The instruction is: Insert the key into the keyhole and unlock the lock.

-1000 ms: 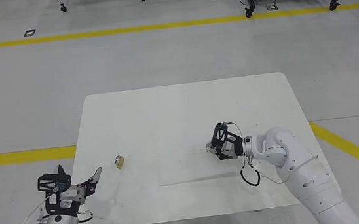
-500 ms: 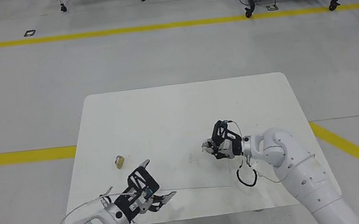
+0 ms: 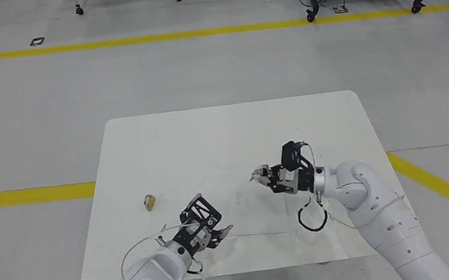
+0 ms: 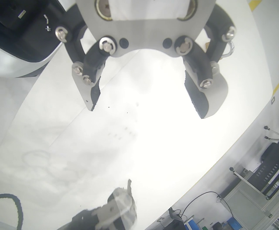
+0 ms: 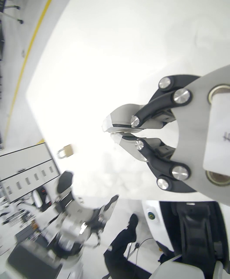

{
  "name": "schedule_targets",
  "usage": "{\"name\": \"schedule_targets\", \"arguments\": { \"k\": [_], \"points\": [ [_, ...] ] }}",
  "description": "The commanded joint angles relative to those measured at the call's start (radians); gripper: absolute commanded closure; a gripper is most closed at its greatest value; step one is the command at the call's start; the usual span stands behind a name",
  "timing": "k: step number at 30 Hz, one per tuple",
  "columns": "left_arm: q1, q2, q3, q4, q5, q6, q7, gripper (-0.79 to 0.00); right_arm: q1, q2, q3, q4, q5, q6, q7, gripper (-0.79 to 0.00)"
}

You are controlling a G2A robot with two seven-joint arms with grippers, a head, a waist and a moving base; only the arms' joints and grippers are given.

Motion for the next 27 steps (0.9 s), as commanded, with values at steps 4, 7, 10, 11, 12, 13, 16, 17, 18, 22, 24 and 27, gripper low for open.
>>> {"name": "schedule_targets", "arguments": {
  "k": [4,7,10,11,12,13,16,17,18,22,24,27],
  "points": [
    [-0.002,0.000,-0.032,0.009,-0.094,-0.023,-0.020,-0.785,-0.021,0.034,-0.025,-0.042,0.123,0.003,-0.017,0.000],
    [-0.002,0.000,-0.032,0.009,-0.094,-0.023,-0.020,-0.785,-0.018,0.050,-0.018,-0.043,0.115,0.003,-0.002,0.000],
    [-0.002,0.000,-0.032,0.009,-0.094,-0.023,-0.020,-0.785,-0.018,0.050,-0.018,-0.043,0.115,0.003,-0.002,0.000],
    [-0.002,0.000,-0.032,0.009,-0.094,-0.023,-0.020,-0.785,-0.018,0.050,-0.018,-0.043,0.115,0.003,-0.002,0.000],
    [-0.002,0.000,-0.032,0.009,-0.094,-0.023,-0.020,-0.785,-0.018,0.050,-0.018,-0.043,0.115,0.003,-0.002,0.000],
    [0.002,0.000,-0.031,0.007,-0.116,-0.029,-0.010,-0.785,-0.018,0.050,-0.018,-0.043,0.115,0.003,-0.002,0.000],
    [0.000,-0.001,-0.070,0.030,-0.381,-0.120,-0.034,-0.785,-0.034,0.049,-0.019,-0.057,0.146,0.004,-0.021,0.000],
    [-0.013,-0.001,-0.086,0.049,-0.519,-0.174,-0.074,-0.785,-0.038,0.050,-0.016,-0.056,0.156,0.008,-0.025,0.000],
    [-0.031,0.001,-0.101,0.078,-0.675,-0.239,-0.129,-0.785,-0.045,0.049,-0.019,-0.053,0.186,0.004,-0.033,0.000],
    [-0.181,0.009,-0.124,0.263,-1.292,-0.356,-0.442,-0.557,-0.046,0.045,-0.043,-0.036,0.333,0.003,-0.030,0.000],
    [-0.253,0.009,-0.105,0.342,-1.475,-0.356,-0.555,-0.493,-0.035,0.044,-0.076,-0.016,0.425,0.003,0.024,0.000],
    [-0.325,0.004,-0.075,0.432,-1.603,-0.363,-0.621,-0.431,0.011,0.040,-0.123,0.036,0.550,0.010,0.130,0.000]
  ]
}}
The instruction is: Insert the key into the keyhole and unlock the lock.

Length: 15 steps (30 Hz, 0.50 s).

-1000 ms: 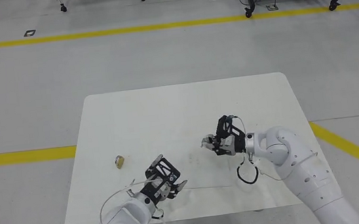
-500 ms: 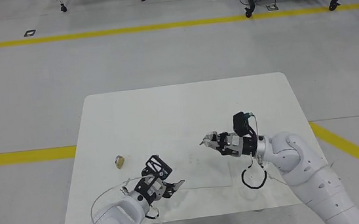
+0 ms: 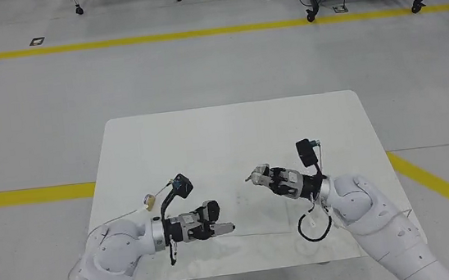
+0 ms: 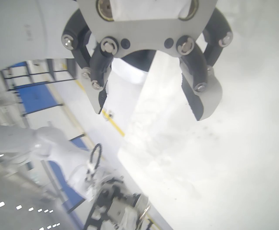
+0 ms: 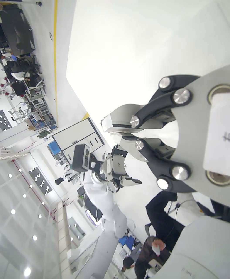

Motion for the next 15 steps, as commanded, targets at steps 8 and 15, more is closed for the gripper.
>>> {"name": "schedule_targets", "arguments": {
  "k": [8,15],
  "points": [
    [-0.092,-0.015,0.068,0.116,-0.152,-0.005,0.040,-0.431,0.100,-0.016,-0.117,0.089,0.306,0.006,0.251,0.000],
    [-0.100,-0.019,0.093,0.125,-0.130,0.001,0.098,-0.372,0.145,-0.029,-0.171,0.135,0.443,0.002,0.360,0.000]
  ]
}}
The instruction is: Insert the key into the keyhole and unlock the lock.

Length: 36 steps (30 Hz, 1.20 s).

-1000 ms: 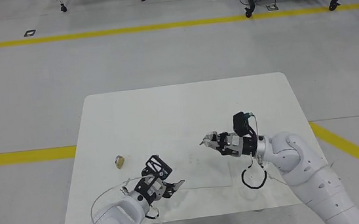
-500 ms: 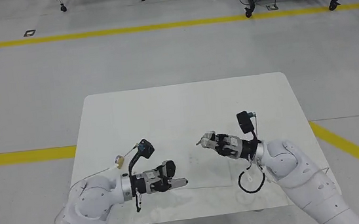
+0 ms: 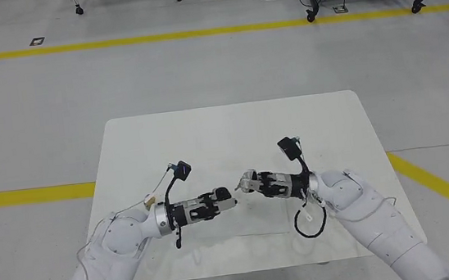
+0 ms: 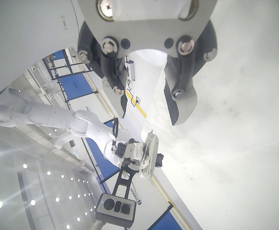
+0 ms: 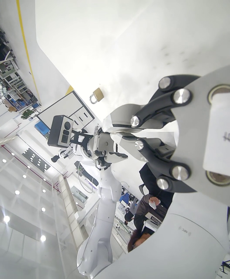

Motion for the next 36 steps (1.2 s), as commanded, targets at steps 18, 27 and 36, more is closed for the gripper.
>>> {"name": "schedule_targets", "arguments": {
  "k": [18,27,36],
  "points": [
    [-0.023,-0.003,0.037,0.047,-0.036,0.001,0.030,-0.157,0.071,-0.031,-0.081,0.087,0.111,0.029,0.105,0.000],
    [-0.026,0.002,0.028,0.066,-0.044,0.004,0.040,-0.212,0.080,-0.026,-0.099,0.089,0.132,0.053,0.128,0.000],
    [-0.031,0.002,0.037,0.075,-0.062,-0.001,0.031,-0.160,0.085,-0.020,-0.122,0.075,0.167,0.084,0.160,0.000]
  ]
}}
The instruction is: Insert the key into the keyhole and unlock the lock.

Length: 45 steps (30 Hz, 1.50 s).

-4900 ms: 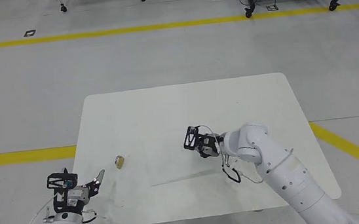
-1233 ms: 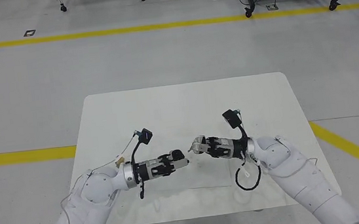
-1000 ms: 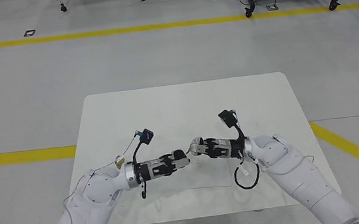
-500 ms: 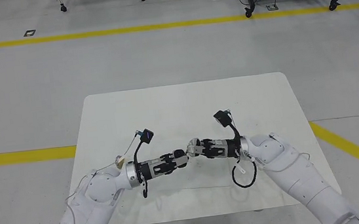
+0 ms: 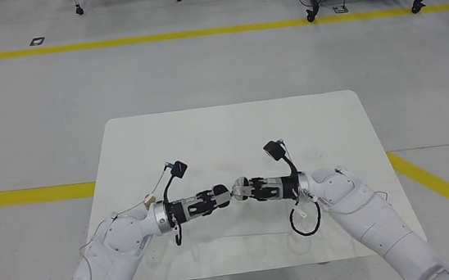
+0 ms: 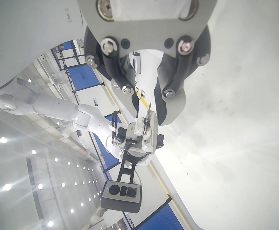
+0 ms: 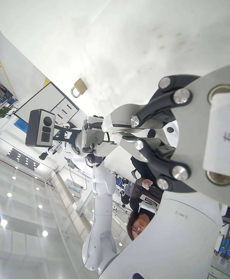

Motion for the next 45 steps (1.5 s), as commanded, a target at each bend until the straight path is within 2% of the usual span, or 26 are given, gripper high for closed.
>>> {"name": "schedule_targets", "arguments": {
  "k": [1,6,14,23,24,26,27,28,29,30,32,33,45],
  "points": [
    [-0.003,-0.001,0.006,0.000,0.000,-0.001,-0.002,-0.148,0.003,0.001,-0.004,0.003,0.006,0.002,0.002,0.000],
    [-0.008,-0.001,0.012,0.003,0.004,-0.001,-0.002,0.000,0.008,0.002,-0.011,0.008,0.013,0.002,0.002,0.000],
    [-0.013,0.002,0.007,0.027,-0.004,-0.003,-0.002,0.000,0.010,0.010,-0.018,0.008,0.031,0.010,0.010,0.000],
    [-0.016,0.012,-0.014,0.028,-0.014,-0.017,-0.028,0.000,0.017,0.037,-0.046,-0.041,0.061,0.088,0.088,0.000],
    [-0.015,0.013,-0.016,0.024,-0.014,-0.019,-0.031,0.000,0.016,0.039,-0.047,-0.045,0.067,0.088,0.088,-0.095],
    [-0.013,0.015,-0.021,0.020,-0.019,-0.021,-0.040,0.000,0.016,0.045,-0.047,-0.047,0.079,0.088,0.088,-0.557],
    [-0.012,0.017,-0.024,0.019,-0.022,-0.022,-0.045,0.000,0.017,0.048,-0.046,-0.046,0.082,0.087,0.087,-0.668],
    [-0.011,0.018,-0.026,0.018,-0.024,-0.023,-0.051,0.000,0.016,0.051,-0.045,-0.046,0.087,0.085,0.085,-0.699],
    [-0.010,0.020,-0.029,0.016,-0.027,-0.025,-0.056,0.000,0.016,0.054,-0.043,-0.046,0.090,0.084,0.084,-0.668],
    [-0.009,0.021,-0.031,0.015,-0.027,-0.027,-0.061,0.000,0.015,0.057,-0.043,-0.048,0.094,0.083,0.083,-0.594],
    [-0.009,0.023,-0.032,0.013,-0.022,-0.029,-0.071,0.000,0.014,0.063,-0.044,-0.050,0.098,0.082,0.082,-0.403],
    [-0.009,0.024,-0.032,0.011,-0.016,-0.028,-0.073,0.000,0.014,0.064,-0.045,-0.052,0.102,0.082,0.083,-0.376],
    [-0.007,0.024,-0.002,-0.007,0.057,-0.014,-0.032,0.000,0.033,0.064,-0.087,-0.045,0.125,0.092,0.092,-0.296]
  ]
}}
